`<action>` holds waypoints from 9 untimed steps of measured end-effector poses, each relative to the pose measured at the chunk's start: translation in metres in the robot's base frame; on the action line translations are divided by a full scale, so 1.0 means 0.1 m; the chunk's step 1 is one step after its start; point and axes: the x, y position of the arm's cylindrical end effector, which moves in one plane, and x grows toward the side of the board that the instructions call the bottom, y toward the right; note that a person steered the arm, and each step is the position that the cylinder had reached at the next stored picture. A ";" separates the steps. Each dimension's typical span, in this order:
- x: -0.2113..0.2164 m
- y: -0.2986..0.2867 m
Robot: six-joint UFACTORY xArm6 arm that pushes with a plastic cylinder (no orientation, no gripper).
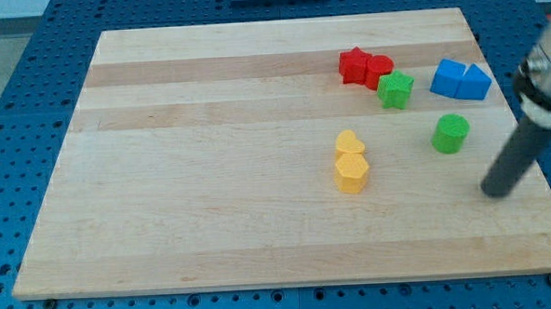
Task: Place the blue triangle parallel to the right of the yellow heart
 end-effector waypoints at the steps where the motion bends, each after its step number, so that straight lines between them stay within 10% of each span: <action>1: -0.32 -0.02; 5: -1.25 -1.16; 9: -0.77 -0.34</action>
